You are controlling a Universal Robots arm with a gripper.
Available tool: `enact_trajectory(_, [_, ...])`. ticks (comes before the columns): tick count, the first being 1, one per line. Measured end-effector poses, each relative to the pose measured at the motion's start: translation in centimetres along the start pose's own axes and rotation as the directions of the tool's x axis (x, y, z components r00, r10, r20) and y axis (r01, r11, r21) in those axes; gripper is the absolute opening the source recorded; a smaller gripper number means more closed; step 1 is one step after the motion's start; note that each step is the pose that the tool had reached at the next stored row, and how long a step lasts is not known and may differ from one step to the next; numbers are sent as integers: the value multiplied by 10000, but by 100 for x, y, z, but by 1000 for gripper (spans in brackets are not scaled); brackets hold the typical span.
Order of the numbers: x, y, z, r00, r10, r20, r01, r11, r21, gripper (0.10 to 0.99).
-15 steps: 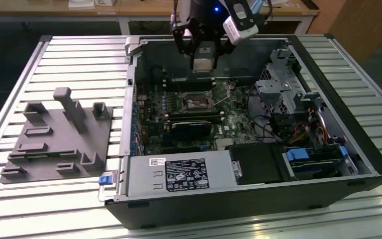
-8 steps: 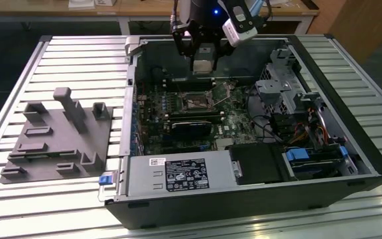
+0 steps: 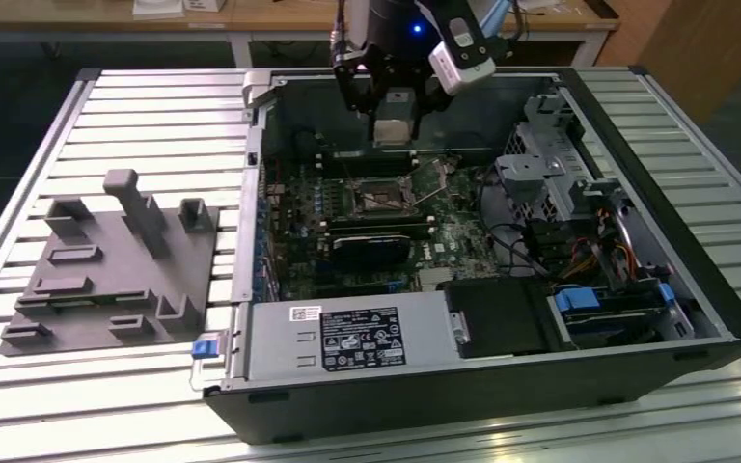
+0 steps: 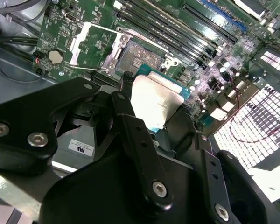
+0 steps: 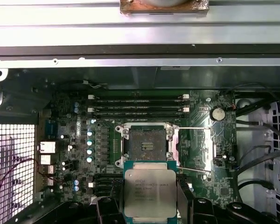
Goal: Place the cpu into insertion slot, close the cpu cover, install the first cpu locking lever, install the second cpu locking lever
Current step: 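Place the cpu into insertion slot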
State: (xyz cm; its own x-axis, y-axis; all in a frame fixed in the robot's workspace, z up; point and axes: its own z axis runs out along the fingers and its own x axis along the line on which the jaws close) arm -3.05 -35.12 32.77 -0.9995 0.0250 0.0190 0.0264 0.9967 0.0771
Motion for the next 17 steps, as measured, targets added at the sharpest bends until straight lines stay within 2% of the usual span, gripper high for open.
enact_trajectory(7, [0, 43, 104, 10000, 0, 1, 0, 10000, 28, 537])
enact_trajectory(17, [-3, 46, 285, 10000, 2, 3, -2, 9999, 134, 537])
